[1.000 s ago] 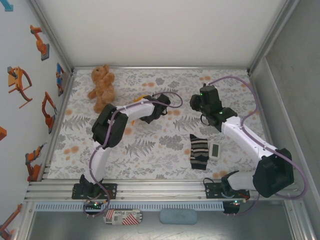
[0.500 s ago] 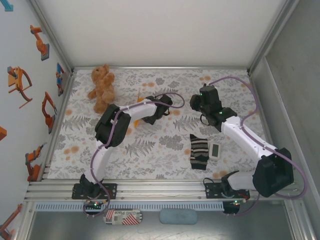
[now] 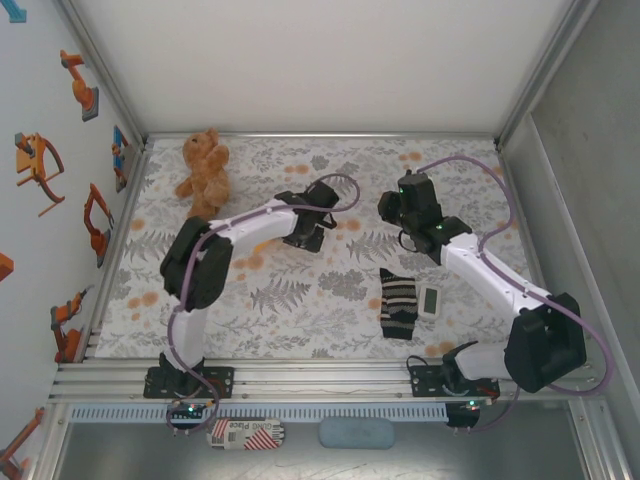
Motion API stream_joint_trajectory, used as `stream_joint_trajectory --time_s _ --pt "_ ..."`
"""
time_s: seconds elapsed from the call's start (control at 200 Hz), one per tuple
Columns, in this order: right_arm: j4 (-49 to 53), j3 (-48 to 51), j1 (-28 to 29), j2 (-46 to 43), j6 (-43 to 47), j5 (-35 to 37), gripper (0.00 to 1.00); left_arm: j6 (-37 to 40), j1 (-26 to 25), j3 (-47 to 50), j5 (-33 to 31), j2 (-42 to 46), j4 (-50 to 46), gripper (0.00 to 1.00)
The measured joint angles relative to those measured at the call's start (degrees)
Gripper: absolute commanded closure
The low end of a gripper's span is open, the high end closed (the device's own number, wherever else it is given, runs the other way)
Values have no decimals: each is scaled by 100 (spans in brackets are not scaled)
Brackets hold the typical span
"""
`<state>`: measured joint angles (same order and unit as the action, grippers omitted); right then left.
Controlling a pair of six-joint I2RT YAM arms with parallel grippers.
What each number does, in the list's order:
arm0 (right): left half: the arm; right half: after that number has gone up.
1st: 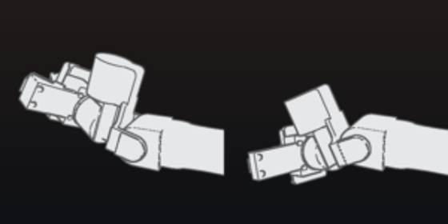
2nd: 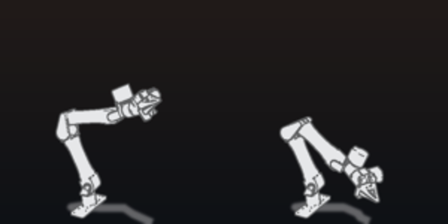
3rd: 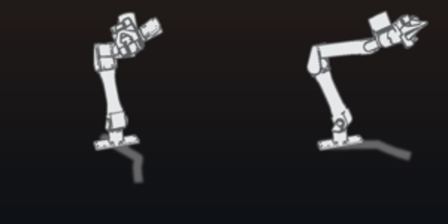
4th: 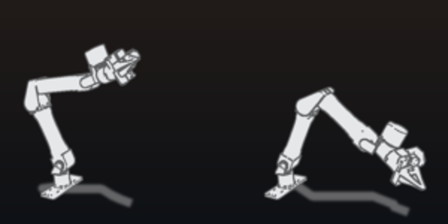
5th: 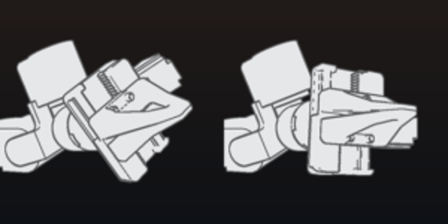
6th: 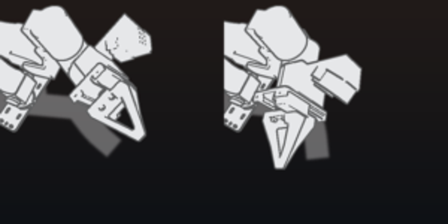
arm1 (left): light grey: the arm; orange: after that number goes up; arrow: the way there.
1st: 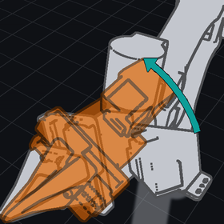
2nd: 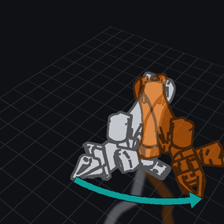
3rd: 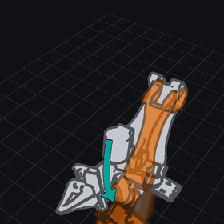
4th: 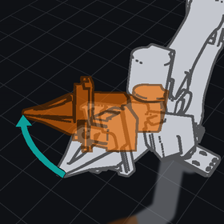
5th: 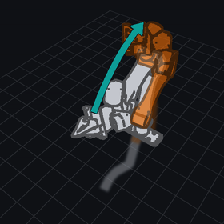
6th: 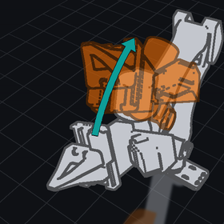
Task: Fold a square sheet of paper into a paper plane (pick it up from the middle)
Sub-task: Turn over the paper at the center of the table, then fold the wing for the fifth time at the center of the table.
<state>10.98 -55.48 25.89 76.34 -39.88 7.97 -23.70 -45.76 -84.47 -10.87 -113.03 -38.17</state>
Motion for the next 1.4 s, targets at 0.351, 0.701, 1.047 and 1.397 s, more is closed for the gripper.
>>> stream_joint_trajectory --time_s 0.351,0.701,1.047,1.397 --pt "-330 2 0 319 -151 -372 67 -682 1093 1515 1685 1394 1388 36" --pt "-514 4 0 503 -282 -697 67 -667 2197 1685 2022 942 1864 33" --pt "-533 4 0 555 -321 -763 67 -675 2347 1637 2256 474 2103 33" --pt "-1099 238 2 1010 -1084 -1565 68 -1008 2312 1727 2592 387 2291 42"
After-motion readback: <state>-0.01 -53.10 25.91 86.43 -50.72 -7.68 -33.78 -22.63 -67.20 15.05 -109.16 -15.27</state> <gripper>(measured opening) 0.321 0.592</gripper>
